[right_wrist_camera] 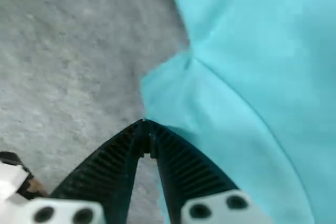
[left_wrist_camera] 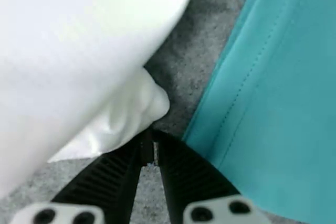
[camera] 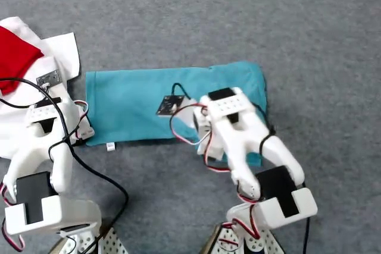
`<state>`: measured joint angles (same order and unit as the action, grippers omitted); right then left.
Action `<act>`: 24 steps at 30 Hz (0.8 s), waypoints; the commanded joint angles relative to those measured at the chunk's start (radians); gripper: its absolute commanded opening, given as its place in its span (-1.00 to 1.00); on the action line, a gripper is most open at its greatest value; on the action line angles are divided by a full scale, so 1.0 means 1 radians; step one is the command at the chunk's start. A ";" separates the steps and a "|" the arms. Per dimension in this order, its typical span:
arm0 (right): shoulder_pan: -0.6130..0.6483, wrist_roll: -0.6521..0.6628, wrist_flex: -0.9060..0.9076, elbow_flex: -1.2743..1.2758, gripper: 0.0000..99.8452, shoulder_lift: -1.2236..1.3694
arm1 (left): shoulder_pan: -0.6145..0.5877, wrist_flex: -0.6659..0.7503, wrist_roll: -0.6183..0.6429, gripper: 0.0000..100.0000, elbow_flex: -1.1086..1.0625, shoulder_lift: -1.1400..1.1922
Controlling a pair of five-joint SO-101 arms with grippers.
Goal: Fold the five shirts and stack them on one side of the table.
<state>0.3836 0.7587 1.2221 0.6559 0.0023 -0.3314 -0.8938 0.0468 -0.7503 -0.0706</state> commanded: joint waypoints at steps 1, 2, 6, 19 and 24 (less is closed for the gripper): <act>0.042 -0.031 0.012 -0.013 -0.99 -0.048 | -0.017 0.023 0.002 -0.96 0.000 -0.025; 0.041 -0.031 0.015 -0.025 -0.99 -0.048 | -0.017 0.025 0.002 -0.96 0.000 -0.025; 0.024 -0.031 0.110 -0.131 -0.99 -0.048 | -0.017 0.025 0.002 -0.96 0.000 -0.025; -0.249 0.012 0.069 -0.510 -0.99 0.045 | -0.005 -0.103 0.003 -0.96 0.114 -0.058; -0.334 0.011 -0.023 -0.676 -0.99 0.217 | 0.061 -0.307 0.052 -0.96 0.342 -0.137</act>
<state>0.0967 0.7587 1.2375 0.1020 0.1542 -0.3130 -1.1101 0.0683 -0.5600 -0.1396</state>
